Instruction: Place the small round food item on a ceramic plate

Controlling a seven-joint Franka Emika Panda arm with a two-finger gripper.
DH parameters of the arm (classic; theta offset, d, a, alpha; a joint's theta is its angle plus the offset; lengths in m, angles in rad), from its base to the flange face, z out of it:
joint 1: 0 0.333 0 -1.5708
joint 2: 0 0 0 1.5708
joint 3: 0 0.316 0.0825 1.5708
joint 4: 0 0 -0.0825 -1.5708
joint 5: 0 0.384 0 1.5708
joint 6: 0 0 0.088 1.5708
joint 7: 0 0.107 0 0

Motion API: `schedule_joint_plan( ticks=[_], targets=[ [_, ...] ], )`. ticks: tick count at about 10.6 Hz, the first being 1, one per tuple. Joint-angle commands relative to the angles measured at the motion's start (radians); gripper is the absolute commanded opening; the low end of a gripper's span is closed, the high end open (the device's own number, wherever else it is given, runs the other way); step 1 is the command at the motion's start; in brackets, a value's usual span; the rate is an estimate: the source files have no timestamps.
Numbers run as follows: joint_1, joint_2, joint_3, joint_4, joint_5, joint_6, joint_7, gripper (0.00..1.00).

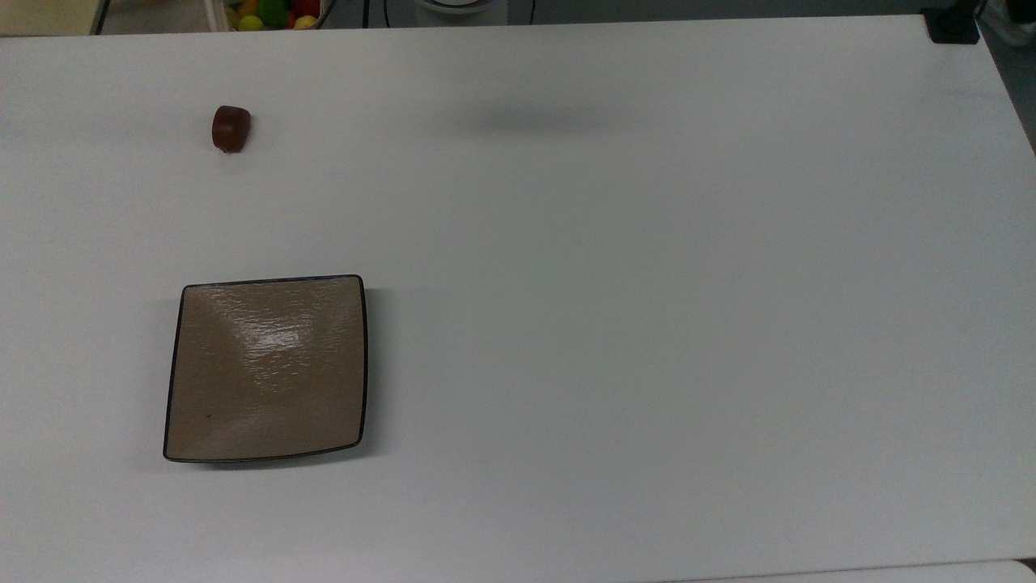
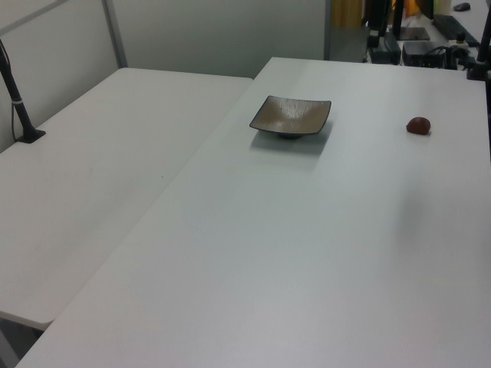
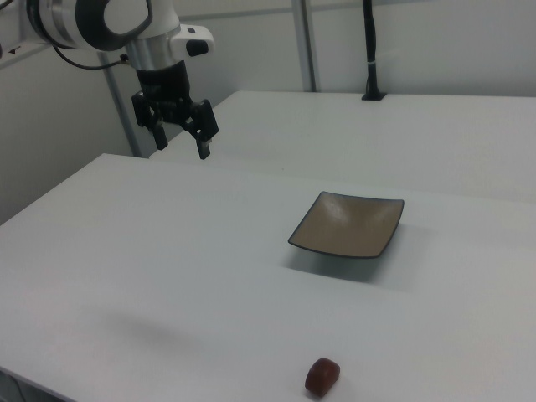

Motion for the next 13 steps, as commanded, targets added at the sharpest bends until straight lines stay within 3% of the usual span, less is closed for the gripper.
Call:
schedule_joint_plan(
  ticks=[1, 11, 13],
  targets=[
    [-0.013, -0.016, 0.007, -0.017, -0.001, 0.004, 0.018, 1.00],
    [-0.015, -0.011, 0.001, -0.024, -0.003, 0.001, -0.003, 1.00],
    [-0.024, -0.010, 0.001, -0.024, -0.007, -0.001, -0.117, 1.00]
  ],
)
